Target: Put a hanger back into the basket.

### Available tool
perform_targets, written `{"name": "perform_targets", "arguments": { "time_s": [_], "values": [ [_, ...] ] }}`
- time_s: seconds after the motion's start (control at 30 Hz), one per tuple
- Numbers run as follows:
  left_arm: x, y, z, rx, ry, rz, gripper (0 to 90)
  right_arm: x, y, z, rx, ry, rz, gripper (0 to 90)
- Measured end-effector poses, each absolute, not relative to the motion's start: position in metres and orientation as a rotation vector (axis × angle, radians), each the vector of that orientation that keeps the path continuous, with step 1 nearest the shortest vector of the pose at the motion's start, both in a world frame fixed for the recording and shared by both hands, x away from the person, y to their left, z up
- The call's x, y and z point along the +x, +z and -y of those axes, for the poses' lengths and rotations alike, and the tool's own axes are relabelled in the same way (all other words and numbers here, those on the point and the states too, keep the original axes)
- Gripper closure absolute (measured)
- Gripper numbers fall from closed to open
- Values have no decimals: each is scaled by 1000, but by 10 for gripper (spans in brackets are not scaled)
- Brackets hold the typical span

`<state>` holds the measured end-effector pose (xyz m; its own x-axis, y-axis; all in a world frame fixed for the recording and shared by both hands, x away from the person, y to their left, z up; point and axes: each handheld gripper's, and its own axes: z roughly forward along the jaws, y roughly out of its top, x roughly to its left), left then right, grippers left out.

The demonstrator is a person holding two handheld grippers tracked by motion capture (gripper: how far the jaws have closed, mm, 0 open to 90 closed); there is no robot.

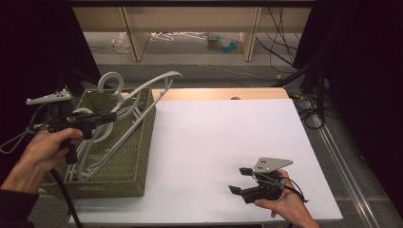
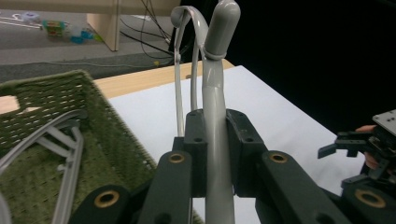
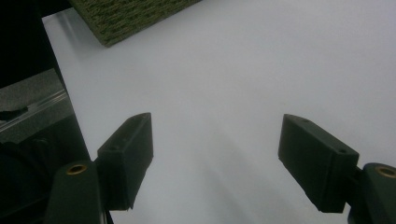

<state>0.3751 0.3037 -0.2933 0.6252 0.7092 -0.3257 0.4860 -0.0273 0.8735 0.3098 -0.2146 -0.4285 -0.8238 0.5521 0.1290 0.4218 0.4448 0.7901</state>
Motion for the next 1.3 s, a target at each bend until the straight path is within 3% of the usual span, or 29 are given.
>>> {"name": "perform_targets", "arguments": {
  "time_s": [0.33, 1.3],
  "values": [
    [385, -304, -342, 1643, 270, -1074, 792, 311, -430, 215, 867, 1321, -2543, 272],
    [395, -336, -388, 1683, 302, -1127, 791, 311, -431, 215, 870, 1302, -2552, 272]
  ]
}}
